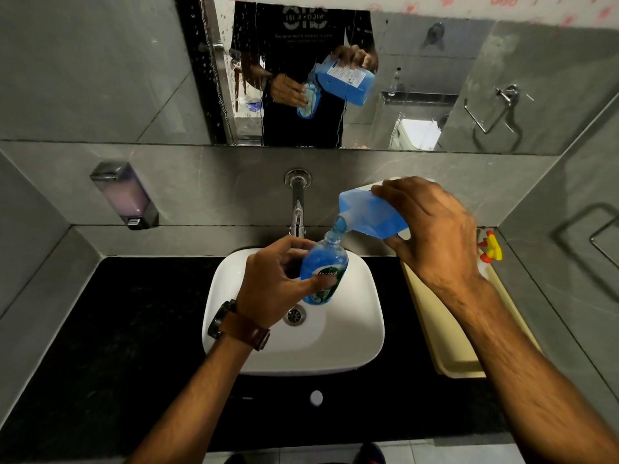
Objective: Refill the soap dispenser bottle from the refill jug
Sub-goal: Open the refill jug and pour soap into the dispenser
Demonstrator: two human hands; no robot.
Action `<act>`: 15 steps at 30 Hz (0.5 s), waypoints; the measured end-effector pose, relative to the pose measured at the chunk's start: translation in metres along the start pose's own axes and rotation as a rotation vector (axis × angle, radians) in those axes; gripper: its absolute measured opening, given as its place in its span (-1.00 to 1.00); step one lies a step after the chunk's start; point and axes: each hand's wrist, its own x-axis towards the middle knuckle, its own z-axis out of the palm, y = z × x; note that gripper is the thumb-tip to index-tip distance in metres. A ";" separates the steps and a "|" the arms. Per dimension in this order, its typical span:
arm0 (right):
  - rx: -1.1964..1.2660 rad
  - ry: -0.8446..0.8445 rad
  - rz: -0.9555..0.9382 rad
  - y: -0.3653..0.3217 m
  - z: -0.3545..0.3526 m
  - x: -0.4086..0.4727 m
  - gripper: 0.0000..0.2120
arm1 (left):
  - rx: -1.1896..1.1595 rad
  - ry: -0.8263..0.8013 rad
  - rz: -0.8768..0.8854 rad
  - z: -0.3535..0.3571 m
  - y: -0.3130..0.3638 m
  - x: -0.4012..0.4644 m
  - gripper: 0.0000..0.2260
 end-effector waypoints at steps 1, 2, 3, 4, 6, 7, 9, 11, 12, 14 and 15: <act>-0.001 0.000 -0.001 0.000 0.000 0.000 -0.51 | -0.001 0.001 0.001 0.000 0.000 0.000 -0.55; -0.005 -0.004 -0.002 0.001 0.001 0.000 -0.50 | 0.000 0.003 0.003 0.000 0.000 0.000 -0.55; -0.010 -0.012 -0.002 0.001 0.002 -0.001 -0.49 | 0.002 0.003 0.004 0.000 0.000 0.000 -0.55; -0.017 -0.020 -0.002 0.002 0.002 -0.001 -0.48 | 0.001 0.002 0.002 0.000 -0.001 0.000 -0.55; -0.023 -0.025 -0.002 0.003 0.004 -0.001 -0.48 | -0.004 -0.001 -0.008 0.000 -0.001 0.000 -0.55; -0.022 -0.018 -0.003 0.004 0.004 -0.001 -0.49 | -0.007 -0.001 -0.012 0.000 -0.002 0.000 -0.55; -0.019 -0.001 -0.006 0.004 0.005 -0.001 -0.52 | -0.011 -0.002 -0.012 0.000 -0.001 0.000 -0.55; -0.016 0.004 -0.005 0.004 0.006 -0.001 -0.53 | -0.009 -0.004 -0.012 -0.001 -0.001 -0.001 -0.55; -0.016 0.001 -0.006 0.004 0.007 -0.001 -0.52 | -0.008 -0.004 -0.014 -0.001 -0.001 -0.001 -0.55; -0.016 -0.007 -0.007 0.006 0.008 -0.001 -0.51 | -0.012 -0.001 -0.019 0.000 -0.001 0.000 -0.56; -0.015 -0.011 -0.005 0.007 0.009 -0.001 -0.51 | -0.015 0.001 -0.020 0.000 -0.001 0.000 -0.56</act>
